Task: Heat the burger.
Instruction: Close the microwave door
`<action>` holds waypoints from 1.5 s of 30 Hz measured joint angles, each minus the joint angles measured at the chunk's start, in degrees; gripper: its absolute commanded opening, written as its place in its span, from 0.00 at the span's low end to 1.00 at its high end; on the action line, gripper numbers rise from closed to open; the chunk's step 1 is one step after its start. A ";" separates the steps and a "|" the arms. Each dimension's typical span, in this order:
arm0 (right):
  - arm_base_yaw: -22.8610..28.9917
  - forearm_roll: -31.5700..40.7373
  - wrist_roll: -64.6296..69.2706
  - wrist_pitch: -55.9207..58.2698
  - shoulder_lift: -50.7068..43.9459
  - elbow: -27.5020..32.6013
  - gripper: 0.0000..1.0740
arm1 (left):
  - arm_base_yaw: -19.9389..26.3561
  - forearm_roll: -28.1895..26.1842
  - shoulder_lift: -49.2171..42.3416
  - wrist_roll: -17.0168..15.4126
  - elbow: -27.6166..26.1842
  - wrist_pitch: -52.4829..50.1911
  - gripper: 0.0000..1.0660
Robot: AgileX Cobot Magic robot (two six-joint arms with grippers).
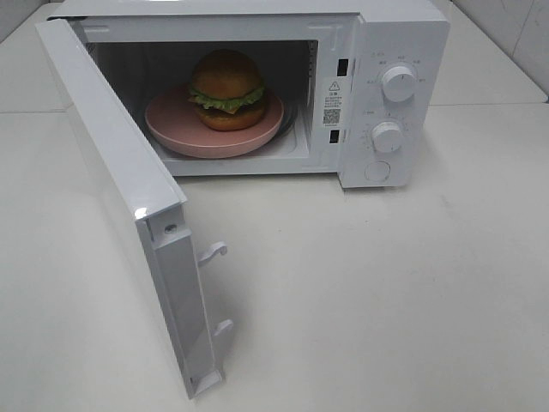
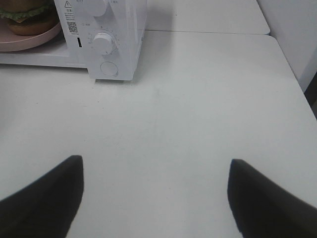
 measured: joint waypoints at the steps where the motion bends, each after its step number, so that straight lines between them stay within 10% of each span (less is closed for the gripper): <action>1: 0.00 0.00 0.00 0.00 0.00 0.00 0.71 | 0.00 0.00 0.00 0.00 0.00 0.00 0.92; 45: 0.00 0.00 0.00 0.00 0.00 0.00 0.71 | 0.00 -2.29 0.00 0.00 -1.09 -6.02 0.92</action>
